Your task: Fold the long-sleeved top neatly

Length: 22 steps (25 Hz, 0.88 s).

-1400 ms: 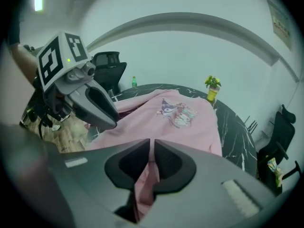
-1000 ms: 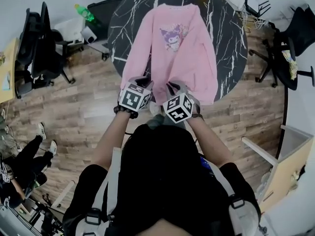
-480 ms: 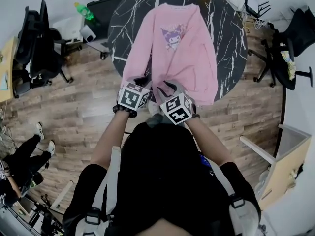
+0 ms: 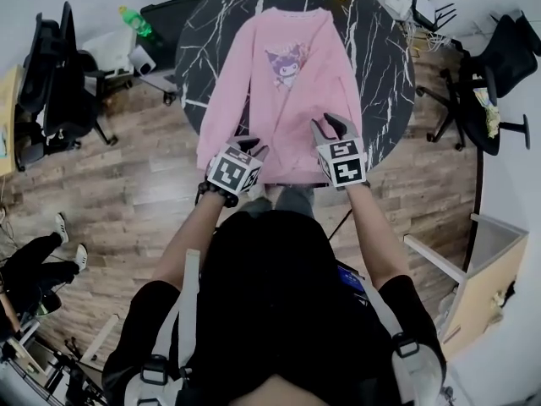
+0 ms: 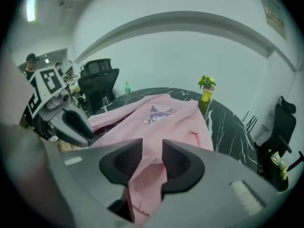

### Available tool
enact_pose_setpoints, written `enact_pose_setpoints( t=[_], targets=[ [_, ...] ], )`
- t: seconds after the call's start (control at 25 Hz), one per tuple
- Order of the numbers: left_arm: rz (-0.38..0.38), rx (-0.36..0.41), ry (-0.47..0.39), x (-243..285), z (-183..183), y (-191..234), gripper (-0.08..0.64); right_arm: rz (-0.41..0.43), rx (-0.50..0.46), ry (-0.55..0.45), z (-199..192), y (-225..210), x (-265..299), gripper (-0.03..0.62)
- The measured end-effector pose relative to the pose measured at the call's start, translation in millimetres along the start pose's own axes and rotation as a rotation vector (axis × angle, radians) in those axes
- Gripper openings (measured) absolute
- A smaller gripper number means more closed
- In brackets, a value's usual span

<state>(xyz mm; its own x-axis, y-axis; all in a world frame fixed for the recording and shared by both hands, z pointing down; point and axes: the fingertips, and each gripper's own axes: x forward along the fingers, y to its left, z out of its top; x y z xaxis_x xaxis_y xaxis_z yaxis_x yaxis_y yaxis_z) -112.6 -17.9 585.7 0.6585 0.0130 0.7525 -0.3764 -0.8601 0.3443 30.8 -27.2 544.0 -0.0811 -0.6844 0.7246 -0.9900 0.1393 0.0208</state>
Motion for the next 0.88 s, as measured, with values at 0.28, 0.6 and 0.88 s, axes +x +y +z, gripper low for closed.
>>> enact_pose_setpoints(
  t=[0.28, 0.6, 0.88],
  targets=[
    [-0.033, -0.006, 0.018, 19.4, 12.9, -28.1, 0.126, -0.026, 0.001, 0.012, 17.3, -72.8, 18.7, 0.127],
    [0.011, 0.039, 0.022, 68.2, 38.7, -65.7, 0.169, 0.078, -0.143, 0.067, 36.8, -138.2, 65.8, 0.124],
    [0.18, -0.061, 0.053, 86.9, 36.8, -67.3, 0.175, 0.208, -0.333, 0.093, 19.0, -145.0, 89.5, 0.127]
  ],
)
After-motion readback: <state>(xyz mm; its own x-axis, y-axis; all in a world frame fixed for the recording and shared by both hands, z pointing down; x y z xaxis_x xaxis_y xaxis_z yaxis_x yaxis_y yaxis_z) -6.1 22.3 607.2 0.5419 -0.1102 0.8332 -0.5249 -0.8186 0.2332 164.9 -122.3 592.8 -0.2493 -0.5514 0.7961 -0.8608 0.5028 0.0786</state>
